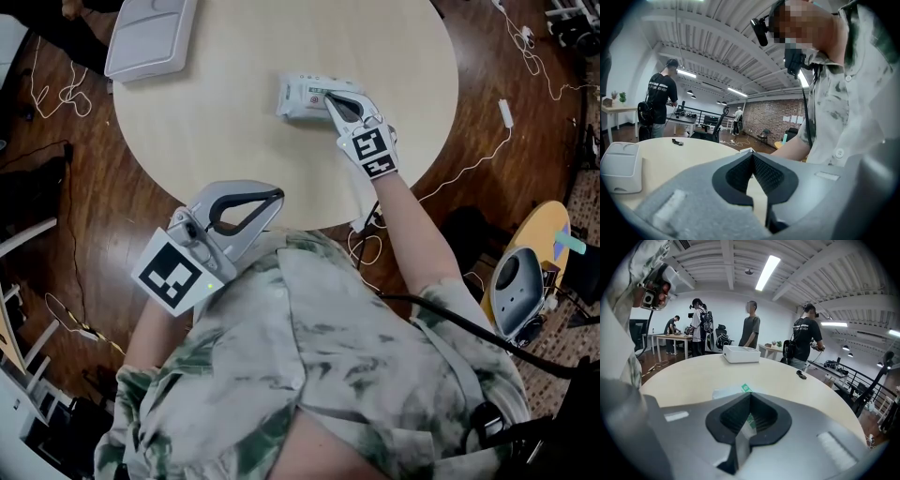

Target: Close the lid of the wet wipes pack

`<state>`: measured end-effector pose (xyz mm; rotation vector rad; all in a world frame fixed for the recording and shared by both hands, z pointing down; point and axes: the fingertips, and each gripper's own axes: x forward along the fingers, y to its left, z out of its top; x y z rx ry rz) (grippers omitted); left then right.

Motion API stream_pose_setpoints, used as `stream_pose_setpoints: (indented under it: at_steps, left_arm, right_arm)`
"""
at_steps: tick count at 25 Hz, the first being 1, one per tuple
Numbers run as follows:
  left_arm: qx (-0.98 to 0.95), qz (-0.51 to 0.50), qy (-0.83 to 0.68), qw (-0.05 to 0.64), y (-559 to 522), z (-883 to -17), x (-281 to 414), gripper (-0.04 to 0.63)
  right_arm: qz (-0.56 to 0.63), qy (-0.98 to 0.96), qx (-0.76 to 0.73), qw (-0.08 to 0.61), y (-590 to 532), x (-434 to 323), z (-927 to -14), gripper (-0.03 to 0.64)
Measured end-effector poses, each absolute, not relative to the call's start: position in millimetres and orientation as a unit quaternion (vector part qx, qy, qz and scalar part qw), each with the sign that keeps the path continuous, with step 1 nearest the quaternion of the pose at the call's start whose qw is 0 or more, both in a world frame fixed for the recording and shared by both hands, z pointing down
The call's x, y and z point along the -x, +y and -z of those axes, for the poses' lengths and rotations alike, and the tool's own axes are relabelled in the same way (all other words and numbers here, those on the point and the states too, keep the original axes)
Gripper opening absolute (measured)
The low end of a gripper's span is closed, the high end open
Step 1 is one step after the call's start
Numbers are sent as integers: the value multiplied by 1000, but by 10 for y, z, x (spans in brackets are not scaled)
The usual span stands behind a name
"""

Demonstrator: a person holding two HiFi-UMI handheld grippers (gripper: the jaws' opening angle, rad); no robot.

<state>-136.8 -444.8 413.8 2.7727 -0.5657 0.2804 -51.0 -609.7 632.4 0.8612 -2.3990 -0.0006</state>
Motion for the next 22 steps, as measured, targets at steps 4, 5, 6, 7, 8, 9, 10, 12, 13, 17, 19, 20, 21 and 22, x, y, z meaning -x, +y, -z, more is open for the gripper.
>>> stream_pose_setpoints:
  at_steps: [4,5,6,7,8,9,10,12,13,17,19,20,21,22]
  left_arm:
    - [-964,-95,-197,152,-4493,-4166,1408,0]
    - [-963,-94,-198,154,-4502,-4170,1414,0]
    - [-963,-94,-198,156,-4505,-4174,1418,0]
    - [-963,-94,-198,158,-4504,-4178,1418,0]
    - [-962,-94,-199,160,-4499,-4178,1414,0]
    - [-962,-93,-200,161,-4494,-4175,1406,0]
    - [-962,-92,-202,162,-4491,-4173,1398,0]
    - [-961,-90,-203,164,-4501,-4189,1396,0]
    - [-961,-89,-203,165,-4516,-4208,1405,0]
    - [-961,-85,-201,173,-4554,-4268,1432,0]
    - [-960,-83,-203,176,-4546,-4275,1435,0]
    - [-959,-81,-205,177,-4541,-4276,1436,0]
    - [-959,-79,-207,178,-4534,-4276,1437,0]
    - [-959,-78,-208,177,-4527,-4274,1439,0]
  right_arm:
    - [-6,-899,-324,296,-6185,532,-6364,6]
    - [-8,-898,-323,298,-6197,539,-6376,6]
    - [-9,-898,-322,301,-6204,542,-6388,6]
    - [-9,-897,-320,305,-6205,539,-6396,6]
    - [-9,-896,-320,308,-6203,530,-6399,6]
    - [-9,-895,-319,311,-6199,517,-6401,6]
    - [-9,-894,-319,313,-6196,505,-6405,6]
    - [-12,-893,-321,317,-6204,494,-6436,6]
    - [-15,-892,-322,318,-6216,498,-6465,6]
    - [-25,-888,-322,327,-6262,521,-6543,5]
    - [-30,-887,-321,330,-6270,523,-6552,5]
    - [-32,-887,-321,331,-6273,523,-6555,5]
    - [-33,-887,-321,332,-6274,522,-6557,5]
    - [-35,-887,-320,332,-6275,522,-6558,5]
